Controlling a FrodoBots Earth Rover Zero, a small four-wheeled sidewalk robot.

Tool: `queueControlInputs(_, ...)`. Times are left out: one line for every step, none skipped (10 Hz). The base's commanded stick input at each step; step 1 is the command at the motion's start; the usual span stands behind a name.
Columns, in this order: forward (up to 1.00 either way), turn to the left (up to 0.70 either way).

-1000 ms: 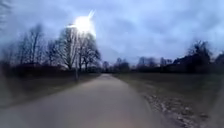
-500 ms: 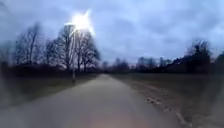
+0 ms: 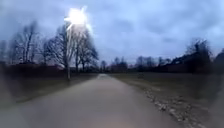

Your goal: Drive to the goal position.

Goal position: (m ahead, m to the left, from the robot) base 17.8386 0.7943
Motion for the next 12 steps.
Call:
queueControlInputs(1.00,0.04)
queueControlInputs(1.00,0.04)
queueControlInputs(1.00,0.04)
queueControlInputs(1.00,0.04)
queueControlInputs(1.00,0.04)
queueControlInputs(1.00,0.04)
queueControlInputs(1.00,0.04)
queueControlInputs(1.00,0.04)
queueControlInputs(1.00,0.04)
queueControlInputs(1.00,0.04)
queueControlInputs(1.00,0.04)
queueControlInputs(1.00,0.04)
